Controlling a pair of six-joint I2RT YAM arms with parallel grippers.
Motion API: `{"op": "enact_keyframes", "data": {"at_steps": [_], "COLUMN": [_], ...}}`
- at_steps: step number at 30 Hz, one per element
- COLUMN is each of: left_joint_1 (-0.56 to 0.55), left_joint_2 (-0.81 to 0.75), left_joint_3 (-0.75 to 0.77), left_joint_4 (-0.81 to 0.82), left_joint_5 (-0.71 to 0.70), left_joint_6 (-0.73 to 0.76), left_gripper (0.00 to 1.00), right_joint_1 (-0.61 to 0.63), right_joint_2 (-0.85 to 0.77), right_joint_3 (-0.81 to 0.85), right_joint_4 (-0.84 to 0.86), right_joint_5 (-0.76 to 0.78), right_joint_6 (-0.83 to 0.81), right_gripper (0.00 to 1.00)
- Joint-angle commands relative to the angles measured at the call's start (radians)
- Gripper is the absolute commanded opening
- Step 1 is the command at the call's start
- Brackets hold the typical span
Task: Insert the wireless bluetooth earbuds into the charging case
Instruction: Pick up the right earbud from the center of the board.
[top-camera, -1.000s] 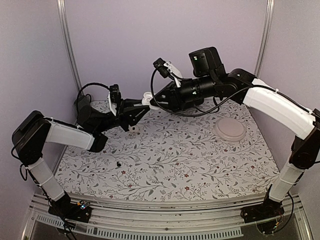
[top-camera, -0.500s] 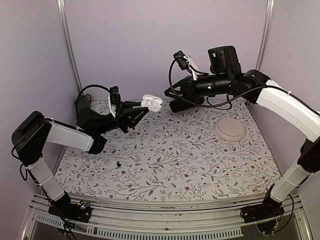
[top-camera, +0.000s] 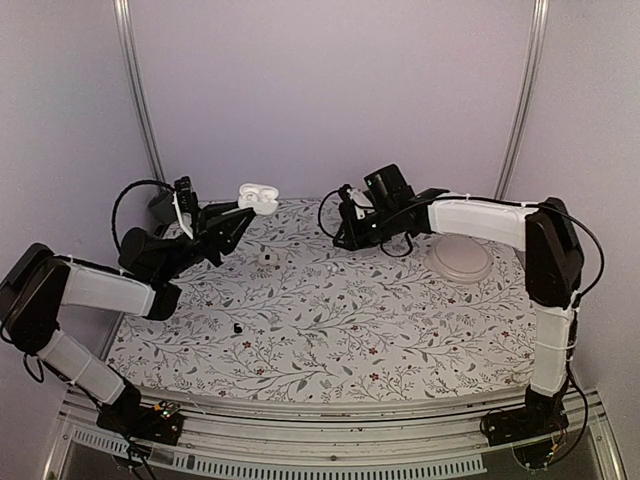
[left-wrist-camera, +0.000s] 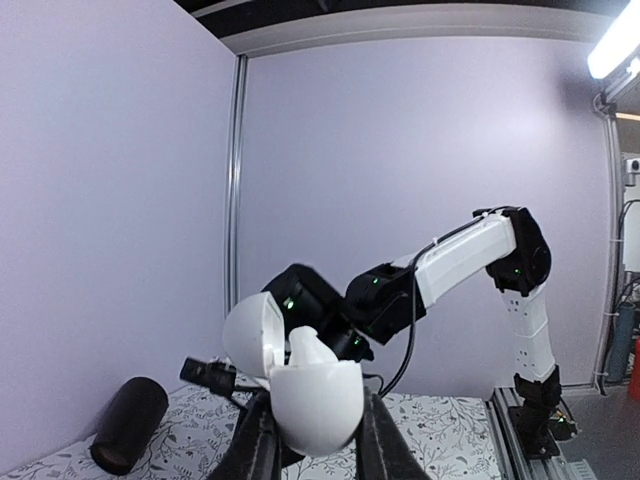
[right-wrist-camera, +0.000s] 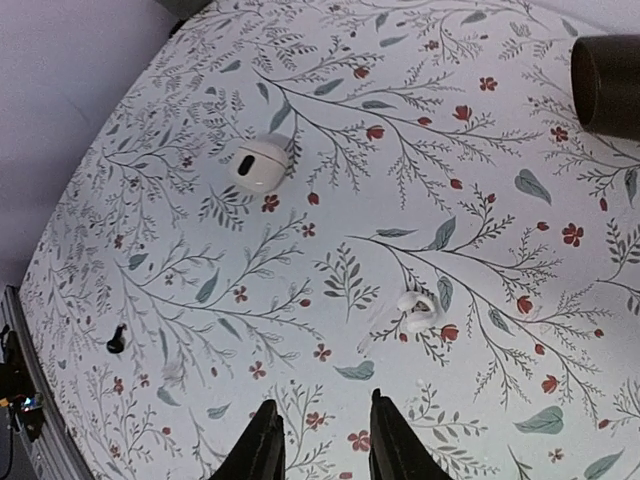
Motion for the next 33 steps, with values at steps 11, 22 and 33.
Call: {"op": "enact_keyframes", "data": {"at_steps": [11, 22, 33], "left_joint_1": [0.049, 0.050, 0.052], "left_joint_2": [-0.085, -0.045, -0.018], "left_joint_3": [-0.036, -0.010, -0.009], "left_joint_4": [0.088, 0.121, 0.155], "left_joint_5": [0.019, 0.030, 0.026], "left_joint_6": [-0.004, -0.031, -0.053], "left_gripper": [0.00, 0.00, 0.00], "right_joint_1": [-0.042, -0.013, 0.038], "right_joint_2": [0.459, 0.521, 0.449], "right_joint_3": [0.288, 0.341, 0.241], "right_joint_4": [0.010, -0.054, -0.103], "right_joint_5": [0.138, 0.170, 0.247], "right_joint_6": [0.083, 0.037, -0.033], "right_gripper": [0.29, 0.30, 0.30]}}
